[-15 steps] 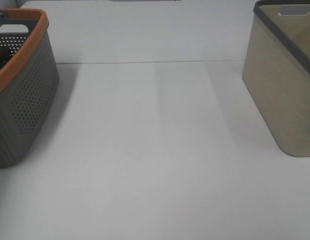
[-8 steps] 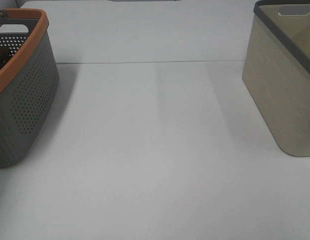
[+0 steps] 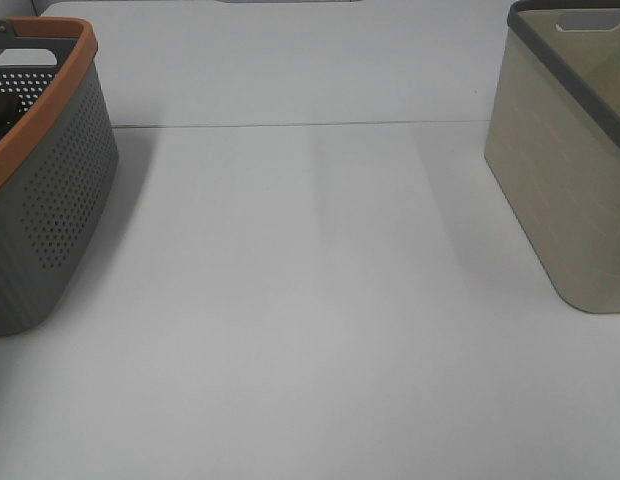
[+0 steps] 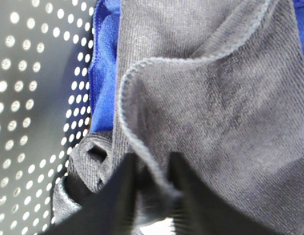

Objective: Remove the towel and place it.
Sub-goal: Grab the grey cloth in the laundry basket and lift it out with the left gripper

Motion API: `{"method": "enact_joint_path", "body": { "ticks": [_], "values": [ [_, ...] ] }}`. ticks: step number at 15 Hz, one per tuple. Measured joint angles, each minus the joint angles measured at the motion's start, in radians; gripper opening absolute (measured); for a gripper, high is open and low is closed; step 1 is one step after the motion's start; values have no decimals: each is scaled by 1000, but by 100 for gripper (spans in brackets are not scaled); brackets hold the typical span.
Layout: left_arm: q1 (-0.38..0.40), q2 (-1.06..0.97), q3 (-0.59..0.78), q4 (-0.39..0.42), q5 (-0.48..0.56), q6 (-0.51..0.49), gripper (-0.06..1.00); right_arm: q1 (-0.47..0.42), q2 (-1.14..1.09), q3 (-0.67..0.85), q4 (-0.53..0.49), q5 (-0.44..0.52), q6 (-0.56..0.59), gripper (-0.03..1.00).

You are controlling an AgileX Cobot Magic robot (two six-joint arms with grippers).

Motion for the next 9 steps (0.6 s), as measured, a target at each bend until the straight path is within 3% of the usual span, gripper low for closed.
{"method": "enact_joint_path", "body": {
  "ticks": [2,6,9],
  "values": [
    [0,0,0,7,0,11,0,0,0,0,0,0,0,76],
    [0,-63,-23,3,78,27,0,0,0,0,0,0,0,76],
    [0,-189,-50,-80,89,30,0,0,0,0,0,0,0,76]
  ]
}}
